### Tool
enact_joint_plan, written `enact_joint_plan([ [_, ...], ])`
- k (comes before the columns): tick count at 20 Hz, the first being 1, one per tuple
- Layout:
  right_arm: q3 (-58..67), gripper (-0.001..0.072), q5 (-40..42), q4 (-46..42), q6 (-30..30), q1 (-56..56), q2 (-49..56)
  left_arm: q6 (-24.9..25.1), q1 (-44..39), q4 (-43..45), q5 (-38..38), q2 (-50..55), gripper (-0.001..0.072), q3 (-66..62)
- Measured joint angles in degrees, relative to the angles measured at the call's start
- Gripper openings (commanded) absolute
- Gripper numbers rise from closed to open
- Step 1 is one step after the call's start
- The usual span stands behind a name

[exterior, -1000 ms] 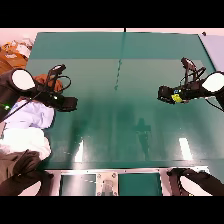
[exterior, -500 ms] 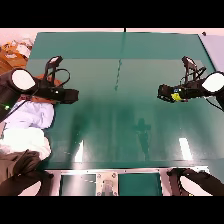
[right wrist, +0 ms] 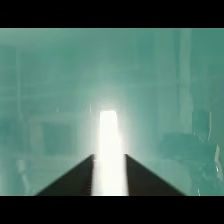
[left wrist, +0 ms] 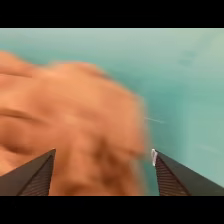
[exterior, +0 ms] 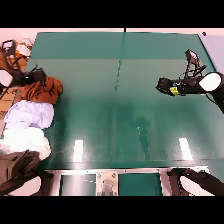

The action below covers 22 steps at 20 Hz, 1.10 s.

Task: Fold the shirts.

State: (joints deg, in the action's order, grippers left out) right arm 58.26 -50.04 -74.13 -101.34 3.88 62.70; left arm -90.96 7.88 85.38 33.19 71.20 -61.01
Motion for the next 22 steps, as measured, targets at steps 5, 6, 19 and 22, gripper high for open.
enact_joint_plan([
  [5,0.0,0.0291,2.1,0.0,0.0,0.0,1.9,7.4,4.4,0.8,-8.7,11.6,0.0692,0.0],
  [6,0.0,0.0291,2.4,0.0,0.0,0.0,2.3,8.2,4.6,0.9,-9.6,13.7,0.0632,0.0],
  [19,1.8,0.0015,-1.4,-0.1,0.1,-2.9,3.0,13.0,2.2,-1.5,4.5,15.6,0.002,-18.2],
  [22,3.2,0.0016,-4.7,-0.1,1.2,-6.5,1.8,14.8,-4.1,-4.9,10.5,11.2,0.002,-27.0],
])
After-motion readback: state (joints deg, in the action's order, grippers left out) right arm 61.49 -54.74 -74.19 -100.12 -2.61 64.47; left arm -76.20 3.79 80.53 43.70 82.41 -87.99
